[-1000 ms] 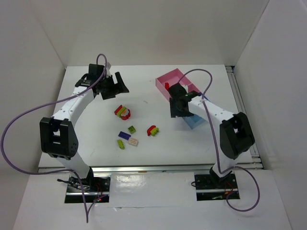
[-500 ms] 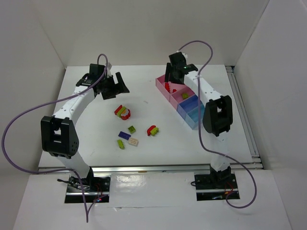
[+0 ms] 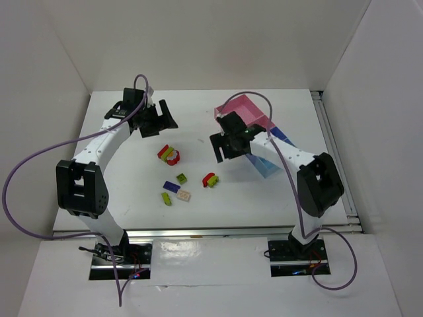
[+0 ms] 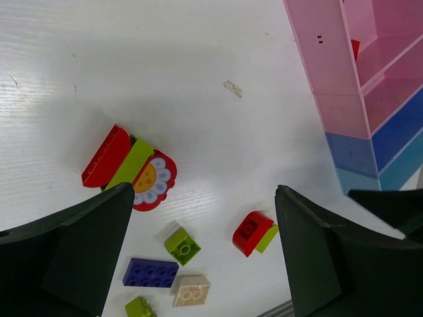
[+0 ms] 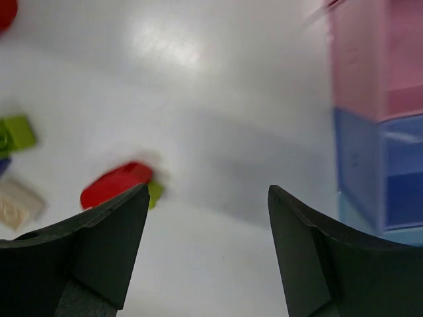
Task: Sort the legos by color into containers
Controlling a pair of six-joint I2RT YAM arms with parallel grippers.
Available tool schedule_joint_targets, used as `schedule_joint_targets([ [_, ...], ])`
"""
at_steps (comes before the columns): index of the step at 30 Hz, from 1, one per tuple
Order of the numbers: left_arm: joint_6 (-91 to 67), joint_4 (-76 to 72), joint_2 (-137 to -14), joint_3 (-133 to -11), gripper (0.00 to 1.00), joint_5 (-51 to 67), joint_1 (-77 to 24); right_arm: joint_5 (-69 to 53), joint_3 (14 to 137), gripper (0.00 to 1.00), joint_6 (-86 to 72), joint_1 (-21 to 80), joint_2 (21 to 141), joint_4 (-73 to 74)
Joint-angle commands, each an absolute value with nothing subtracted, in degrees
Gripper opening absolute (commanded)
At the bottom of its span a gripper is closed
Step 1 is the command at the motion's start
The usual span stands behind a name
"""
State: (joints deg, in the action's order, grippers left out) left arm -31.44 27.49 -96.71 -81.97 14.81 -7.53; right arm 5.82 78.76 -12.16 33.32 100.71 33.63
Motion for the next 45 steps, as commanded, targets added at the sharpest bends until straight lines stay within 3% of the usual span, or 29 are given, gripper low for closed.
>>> schedule_joint_targets([
  [1,-30.5,27.2,-96.8,-83.3,0.98,14.8,-7.2,1.2,74.6,0.81,-7.8,36.2,97.9,35.8],
  [15,-30.0,27.8,-96.1,-82.8,0.98,13.6,-9.4,-6.7,78.1,0.83,1.5,44.1,106.4,38.7],
  [23,-30.0,28.3,-95.4,-82.2,0.98,13.0,-9.4,-4.1,78.5,0.82,0.3,44.7,109.7,34.1],
  [35,-27.9,33.2,-99.2,-85.9,0.98,16.6,-11.0,-3.4,74.8,0.57,-1.7,44.7,108.5,29.4],
  [42,-23.2,38.1,-104.2,-90.6,0.96,25.3,-12.1,-1.3,73.6,0.46,-2.8,44.7,103.1,32.1],
  [45,-19.2,46.5,-107.6,-95.0,0.95,34.2,-12.7,0.0,75.1,0.45,-3.4,44.7,100.5,34.5],
])
